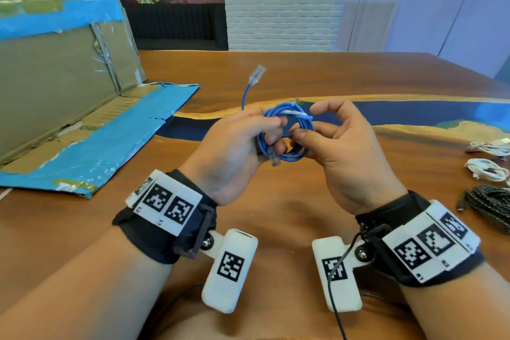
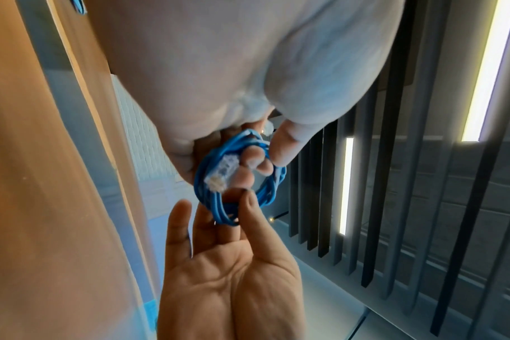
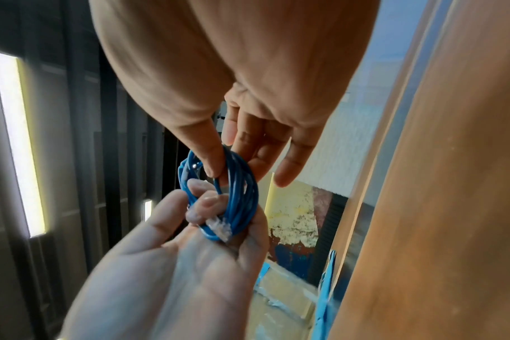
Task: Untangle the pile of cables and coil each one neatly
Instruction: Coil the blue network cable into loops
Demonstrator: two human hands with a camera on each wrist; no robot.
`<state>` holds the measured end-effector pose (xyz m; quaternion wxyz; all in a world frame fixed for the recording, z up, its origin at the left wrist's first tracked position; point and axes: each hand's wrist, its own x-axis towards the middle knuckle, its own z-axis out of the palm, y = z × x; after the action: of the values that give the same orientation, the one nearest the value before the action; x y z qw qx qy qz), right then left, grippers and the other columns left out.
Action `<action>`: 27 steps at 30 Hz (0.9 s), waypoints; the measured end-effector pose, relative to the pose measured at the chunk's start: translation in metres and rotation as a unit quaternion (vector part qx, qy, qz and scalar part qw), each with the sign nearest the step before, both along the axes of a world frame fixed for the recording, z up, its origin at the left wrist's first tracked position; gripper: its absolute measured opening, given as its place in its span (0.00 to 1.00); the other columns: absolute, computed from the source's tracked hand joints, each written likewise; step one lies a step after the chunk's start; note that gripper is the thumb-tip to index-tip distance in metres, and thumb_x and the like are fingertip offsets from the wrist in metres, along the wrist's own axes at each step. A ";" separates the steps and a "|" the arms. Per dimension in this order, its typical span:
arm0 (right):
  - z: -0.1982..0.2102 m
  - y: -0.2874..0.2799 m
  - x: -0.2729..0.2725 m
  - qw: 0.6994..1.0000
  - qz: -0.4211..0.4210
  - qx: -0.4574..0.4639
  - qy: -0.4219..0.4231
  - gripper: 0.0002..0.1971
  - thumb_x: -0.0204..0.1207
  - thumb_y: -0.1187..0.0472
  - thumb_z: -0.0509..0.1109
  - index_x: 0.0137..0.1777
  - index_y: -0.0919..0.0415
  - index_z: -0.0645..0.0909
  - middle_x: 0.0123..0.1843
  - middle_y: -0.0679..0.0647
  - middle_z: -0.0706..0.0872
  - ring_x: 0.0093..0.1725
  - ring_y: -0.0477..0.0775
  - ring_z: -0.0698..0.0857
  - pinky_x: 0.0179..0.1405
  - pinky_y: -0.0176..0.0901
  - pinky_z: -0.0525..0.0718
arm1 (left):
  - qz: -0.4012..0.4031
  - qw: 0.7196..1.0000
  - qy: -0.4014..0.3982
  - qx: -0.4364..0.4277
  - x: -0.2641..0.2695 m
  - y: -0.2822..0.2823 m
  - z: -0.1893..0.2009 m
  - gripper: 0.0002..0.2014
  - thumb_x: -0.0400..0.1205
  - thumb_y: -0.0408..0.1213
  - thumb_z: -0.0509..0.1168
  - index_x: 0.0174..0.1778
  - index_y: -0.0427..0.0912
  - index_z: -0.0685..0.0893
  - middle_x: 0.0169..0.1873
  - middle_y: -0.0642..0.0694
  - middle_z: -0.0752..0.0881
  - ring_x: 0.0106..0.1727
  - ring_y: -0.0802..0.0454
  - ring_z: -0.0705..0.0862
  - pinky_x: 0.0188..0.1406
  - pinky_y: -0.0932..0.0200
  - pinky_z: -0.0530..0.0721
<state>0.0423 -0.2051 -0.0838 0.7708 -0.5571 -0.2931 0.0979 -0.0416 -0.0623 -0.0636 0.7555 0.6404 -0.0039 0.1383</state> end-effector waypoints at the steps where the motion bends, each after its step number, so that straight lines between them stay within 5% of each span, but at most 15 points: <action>1: 0.001 -0.001 0.001 0.999 0.024 0.012 0.023 0.17 0.78 0.76 0.72 0.59 0.59 0.72 0.42 0.65 0.90 0.37 0.62 0.89 0.45 0.53 0.87 | -0.002 1.000 -0.004 -0.001 -0.001 0.002 0.000 0.06 0.89 0.30 0.58 0.54 0.33 0.79 0.33 0.45 0.73 0.35 0.50 0.78 0.36 0.55 0.75; 8: 0.011 -0.011 0.001 0.961 0.239 0.076 0.116 0.22 0.69 0.70 0.64 0.66 0.66 0.72 0.37 0.60 0.80 0.40 0.64 0.79 0.51 0.53 0.81 | -0.017 0.999 -0.016 0.039 0.002 -0.001 -0.005 0.12 0.90 0.30 0.59 0.63 0.29 0.84 0.39 0.41 0.79 0.36 0.49 0.82 0.47 0.51 0.81; 12: 0.007 -0.010 0.004 0.977 0.202 0.008 0.073 0.25 0.72 0.79 0.66 0.69 0.65 0.74 0.41 0.62 0.85 0.38 0.58 0.83 0.47 0.51 0.85 | 0.007 0.997 -0.018 0.075 0.005 -0.001 -0.010 0.14 0.90 0.31 0.61 0.64 0.23 0.82 0.36 0.44 0.81 0.37 0.49 0.85 0.44 0.55 0.85; 18: -0.003 -0.004 0.008 0.989 0.101 -0.036 0.098 0.24 0.74 0.79 0.67 0.70 0.67 0.75 0.45 0.68 0.84 0.42 0.66 0.87 0.52 0.58 0.86 | 0.040 0.992 -0.031 0.118 0.007 0.001 -0.012 0.11 0.89 0.30 0.63 0.62 0.28 0.86 0.38 0.39 0.80 0.39 0.45 0.84 0.37 0.60 0.84; 21: -0.005 0.001 0.010 0.990 -0.002 -0.122 0.071 0.19 0.67 0.67 0.71 0.60 0.60 0.79 0.42 0.63 0.82 0.38 0.64 0.84 0.39 0.55 0.81 | 0.037 0.987 -0.041 0.148 0.007 0.002 -0.012 0.11 0.89 0.30 0.63 0.63 0.33 0.87 0.38 0.40 0.81 0.39 0.46 0.85 0.35 0.56 0.84; 24: -0.006 -0.002 0.014 0.987 -0.008 -0.138 0.076 0.15 0.75 0.69 0.72 0.62 0.62 0.78 0.28 0.55 0.79 0.24 0.54 0.76 0.24 0.46 0.76 | 0.037 0.986 -0.047 0.157 0.007 0.004 -0.011 0.11 0.88 0.29 0.64 0.63 0.38 0.88 0.36 0.47 0.86 0.40 0.46 0.86 0.36 0.55 0.84; 27: -0.005 -0.004 0.012 0.988 -0.005 -0.121 0.091 0.20 0.79 0.69 0.74 0.69 0.55 0.78 0.36 0.61 0.91 0.30 0.58 0.88 0.24 0.45 0.85 | 0.042 0.980 -0.058 0.184 0.007 0.007 -0.010 0.12 0.87 0.28 0.66 0.63 0.39 0.89 0.44 0.38 0.91 0.44 0.39 0.86 0.39 0.53 0.86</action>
<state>0.0543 -0.2091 -0.0887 0.7215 -0.6369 -0.2045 0.1789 -0.0343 -0.0550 -0.0731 0.6170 0.7587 -0.0462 0.2038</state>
